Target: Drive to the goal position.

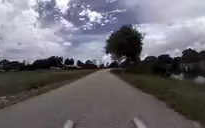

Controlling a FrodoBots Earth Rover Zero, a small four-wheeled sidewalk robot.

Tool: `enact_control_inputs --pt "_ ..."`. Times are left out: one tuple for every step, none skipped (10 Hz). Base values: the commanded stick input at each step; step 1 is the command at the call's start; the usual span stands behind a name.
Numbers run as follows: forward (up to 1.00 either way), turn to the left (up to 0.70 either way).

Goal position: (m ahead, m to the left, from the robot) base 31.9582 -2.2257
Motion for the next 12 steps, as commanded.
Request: enact_control_inputs --pt "0.7 0.0" --pt "0.7 0.0" --pt "0.7 0.0" --pt "0.7 0.0" --pt "0.7 0.0" --pt "0.7 0.0" --pt "0.7 0.0" --pt "0.7 0.0" --pt "0.7 0.0" --pt "0.7 0.0" --pt "0.7 0.0" --pt "0.7 0.0"
